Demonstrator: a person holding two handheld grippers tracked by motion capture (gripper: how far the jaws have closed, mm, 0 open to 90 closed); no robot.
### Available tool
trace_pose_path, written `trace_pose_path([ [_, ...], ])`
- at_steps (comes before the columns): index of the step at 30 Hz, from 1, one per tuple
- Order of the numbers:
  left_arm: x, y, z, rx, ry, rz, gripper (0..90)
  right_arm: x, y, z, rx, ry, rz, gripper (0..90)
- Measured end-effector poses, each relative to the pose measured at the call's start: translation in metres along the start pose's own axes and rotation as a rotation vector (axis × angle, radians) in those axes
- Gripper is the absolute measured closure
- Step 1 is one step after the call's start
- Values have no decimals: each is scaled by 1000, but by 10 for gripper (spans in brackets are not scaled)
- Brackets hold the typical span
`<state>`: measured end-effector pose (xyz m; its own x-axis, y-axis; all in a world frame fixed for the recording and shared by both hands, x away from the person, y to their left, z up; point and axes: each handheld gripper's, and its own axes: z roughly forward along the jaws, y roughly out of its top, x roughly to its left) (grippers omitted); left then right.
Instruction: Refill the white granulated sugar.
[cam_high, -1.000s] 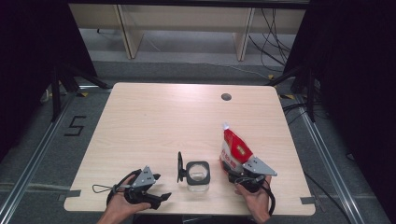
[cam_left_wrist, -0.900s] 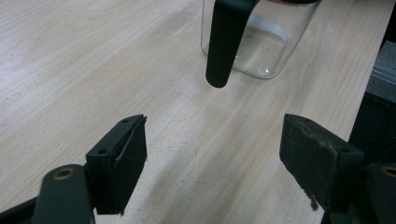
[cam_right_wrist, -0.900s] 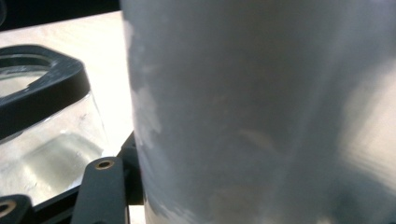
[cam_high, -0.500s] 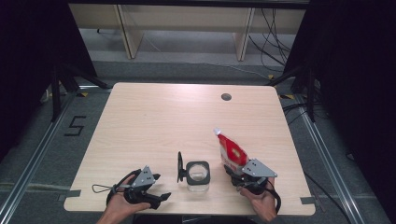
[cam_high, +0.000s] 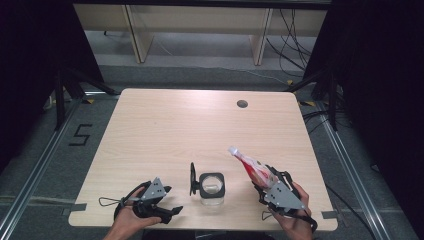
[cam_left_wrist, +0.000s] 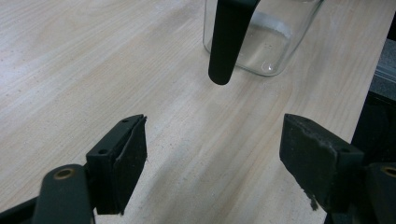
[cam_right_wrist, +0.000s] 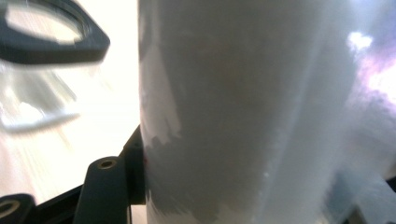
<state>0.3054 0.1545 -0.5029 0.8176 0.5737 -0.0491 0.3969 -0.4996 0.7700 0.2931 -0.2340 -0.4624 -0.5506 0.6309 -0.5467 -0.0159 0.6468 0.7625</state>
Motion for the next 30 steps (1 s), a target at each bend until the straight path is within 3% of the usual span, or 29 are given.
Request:
trace_pose_path([
  [2,-2,0,0,-12,-6,-17,227,0,2,-5,10,-30,-66,406],
  [3,0,0,0,0,0,-3,227,1,2,-7,13,-36,-82,405],
  [8,0,-1,0,-8,-5,-14,227,5,4,-12,39,-59,-196,406],
  [10,0,-1,0,-7,-5,-15,227,6,4,-13,45,-61,-199,406],
  [12,2,-1,-1,9,3,5,227,9,6,-12,54,-57,-233,407],
  [14,1,-1,0,4,1,-2,227,9,8,-13,51,-70,-282,407],
  [16,1,-1,0,-4,-1,-8,226,12,9,-13,58,-74,-287,407],
  [20,1,-1,0,-4,0,-7,226,18,12,-14,79,-91,-379,407],
  [21,1,-1,1,-4,0,-11,226,17,13,-13,73,-104,-430,408],
  [26,2,-1,0,3,-3,-1,226,20,12,-14,86,-110,-463,408],
  [29,2,-1,0,4,-2,6,226,21,14,-16,101,-119,-523,408],
  [30,3,-1,0,5,-1,8,226,23,12,-15,100,-114,-508,409],
])
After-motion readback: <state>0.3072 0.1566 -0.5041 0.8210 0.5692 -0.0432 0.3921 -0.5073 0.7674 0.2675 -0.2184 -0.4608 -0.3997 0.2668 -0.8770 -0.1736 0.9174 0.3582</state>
